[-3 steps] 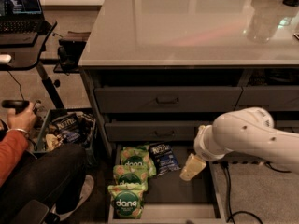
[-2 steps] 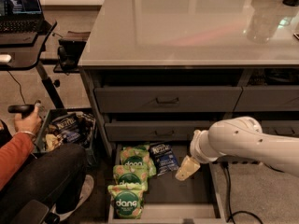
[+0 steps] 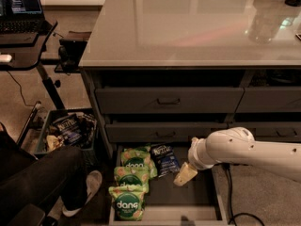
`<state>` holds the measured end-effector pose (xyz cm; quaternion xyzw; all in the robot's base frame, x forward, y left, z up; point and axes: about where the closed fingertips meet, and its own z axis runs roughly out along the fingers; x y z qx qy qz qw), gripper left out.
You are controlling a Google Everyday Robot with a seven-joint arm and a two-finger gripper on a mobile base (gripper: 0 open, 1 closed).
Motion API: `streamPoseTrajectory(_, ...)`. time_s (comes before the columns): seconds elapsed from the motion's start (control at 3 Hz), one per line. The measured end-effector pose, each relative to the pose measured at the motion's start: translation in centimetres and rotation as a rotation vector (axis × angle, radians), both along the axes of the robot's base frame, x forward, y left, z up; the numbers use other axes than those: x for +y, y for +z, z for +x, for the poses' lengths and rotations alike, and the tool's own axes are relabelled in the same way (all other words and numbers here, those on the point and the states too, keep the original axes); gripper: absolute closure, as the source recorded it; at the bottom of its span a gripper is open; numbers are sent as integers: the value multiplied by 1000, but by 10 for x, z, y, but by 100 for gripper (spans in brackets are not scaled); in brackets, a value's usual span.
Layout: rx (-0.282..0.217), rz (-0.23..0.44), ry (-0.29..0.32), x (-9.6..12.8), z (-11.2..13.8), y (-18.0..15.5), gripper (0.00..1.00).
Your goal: Pick blue chip bag from bottom drawer and place on counter
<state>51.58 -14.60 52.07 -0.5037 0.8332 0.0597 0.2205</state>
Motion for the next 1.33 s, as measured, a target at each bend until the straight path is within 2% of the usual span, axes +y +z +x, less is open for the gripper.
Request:
streamPoseTrajectory(0.33, 7, 23, -40, 3, 7, -18, 0)
streamPoseTrajectory(0.67, 31, 24, -76, 2, 5, -58, 0)
streamPoseTrajectory(1.0, -1, 56, -150, -7, 18, -103, 0)
streamPoseTrajectory(1.33, -51, 113, -170, -7, 33, -142, 0)
